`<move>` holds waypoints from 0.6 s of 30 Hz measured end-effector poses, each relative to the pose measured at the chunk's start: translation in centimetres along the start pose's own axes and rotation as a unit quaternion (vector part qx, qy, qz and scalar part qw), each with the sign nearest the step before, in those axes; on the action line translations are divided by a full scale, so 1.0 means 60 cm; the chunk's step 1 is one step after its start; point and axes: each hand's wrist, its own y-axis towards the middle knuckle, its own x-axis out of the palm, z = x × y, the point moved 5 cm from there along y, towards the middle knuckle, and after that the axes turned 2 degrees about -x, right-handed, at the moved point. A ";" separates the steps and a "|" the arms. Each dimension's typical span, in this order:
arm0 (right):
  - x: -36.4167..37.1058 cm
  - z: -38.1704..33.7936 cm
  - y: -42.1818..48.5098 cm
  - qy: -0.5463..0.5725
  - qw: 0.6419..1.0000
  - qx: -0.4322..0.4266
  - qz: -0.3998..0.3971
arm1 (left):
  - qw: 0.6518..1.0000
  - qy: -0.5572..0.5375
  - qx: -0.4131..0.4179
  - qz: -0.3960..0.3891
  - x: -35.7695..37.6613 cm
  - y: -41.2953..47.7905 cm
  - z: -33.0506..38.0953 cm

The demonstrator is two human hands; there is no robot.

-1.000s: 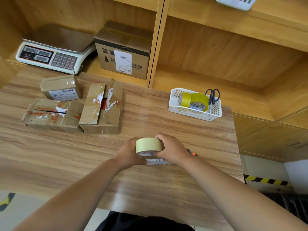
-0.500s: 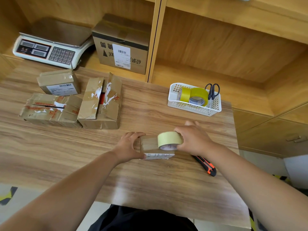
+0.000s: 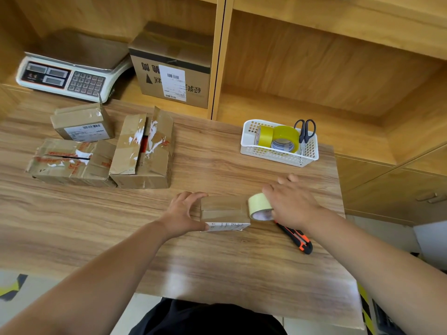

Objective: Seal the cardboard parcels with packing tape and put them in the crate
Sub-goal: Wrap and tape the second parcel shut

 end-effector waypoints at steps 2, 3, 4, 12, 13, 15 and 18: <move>0.013 0.011 -0.010 -0.018 1.000 0.010 0.008 | 1.000 -0.017 -0.015 0.002 0.000 0.003 -0.005; 0.021 0.017 -0.017 -0.029 0.999 0.013 0.010 | 1.000 -0.008 -0.013 -0.001 0.003 0.000 -0.013; 0.033 0.026 -0.024 -0.032 0.999 0.017 0.003 | 0.999 0.043 0.003 -0.007 0.005 -0.006 -0.022; 0.083 0.108 -0.076 -0.034 0.996 0.086 -0.002 | 0.975 0.216 -0.001 0.043 -0.002 -0.051 -0.056; 0.085 0.103 -0.075 -0.051 0.995 0.089 0.005 | 0.974 0.221 0.027 0.051 0.000 -0.039 -0.027; 0.084 0.095 -0.068 -0.042 0.993 0.104 0.023 | 0.965 0.242 0.083 0.048 0.007 -0.014 0.029; 0.089 0.084 -0.067 -0.018 0.994 0.103 0.039 | 0.947 0.287 0.146 0.018 0.027 0.011 0.090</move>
